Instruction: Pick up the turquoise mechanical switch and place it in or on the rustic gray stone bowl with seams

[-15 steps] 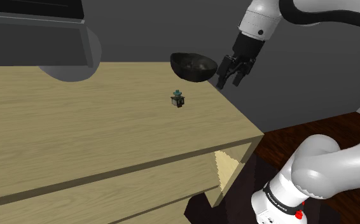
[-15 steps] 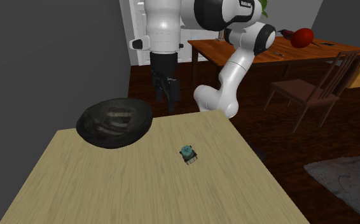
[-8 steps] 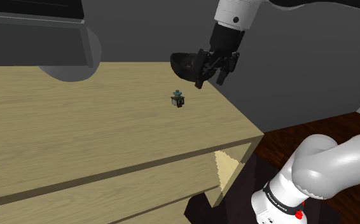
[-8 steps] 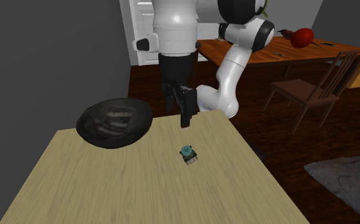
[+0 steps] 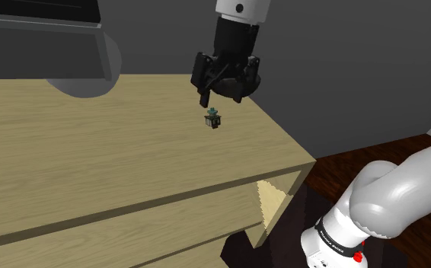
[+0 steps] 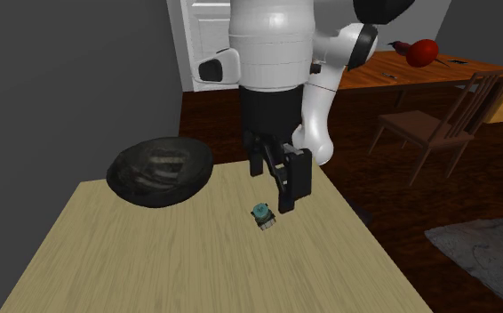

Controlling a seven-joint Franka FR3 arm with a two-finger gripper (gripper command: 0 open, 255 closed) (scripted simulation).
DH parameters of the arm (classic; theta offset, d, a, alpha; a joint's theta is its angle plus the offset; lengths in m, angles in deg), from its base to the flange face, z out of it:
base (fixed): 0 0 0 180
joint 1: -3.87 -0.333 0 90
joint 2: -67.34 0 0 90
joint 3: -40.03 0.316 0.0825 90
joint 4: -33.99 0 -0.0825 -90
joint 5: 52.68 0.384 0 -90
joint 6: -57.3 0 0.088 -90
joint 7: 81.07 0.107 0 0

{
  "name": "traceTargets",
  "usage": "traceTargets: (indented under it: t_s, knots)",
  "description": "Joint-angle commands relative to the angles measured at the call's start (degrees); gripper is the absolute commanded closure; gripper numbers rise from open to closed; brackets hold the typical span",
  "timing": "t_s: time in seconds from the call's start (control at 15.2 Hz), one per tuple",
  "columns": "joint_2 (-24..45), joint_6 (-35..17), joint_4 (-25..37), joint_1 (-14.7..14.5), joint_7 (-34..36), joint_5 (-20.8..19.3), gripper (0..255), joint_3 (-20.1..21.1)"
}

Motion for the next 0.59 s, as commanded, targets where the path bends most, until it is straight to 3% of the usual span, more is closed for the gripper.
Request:
traceTargets:
  t_s: [0.0, 0.33, 0.53]
  knots:
    - [0.11, -0.81, -0.75, -0.15, 0.56, 0.14, 0, 0.45]
    - [-0.99, -5.04, -6.03, -0.46, 0.12, 0.68, 0, 0.76]
    - [-0.99, -5.04, -6.03, -0.45, 0.12, 0.68, 0, 0.76]
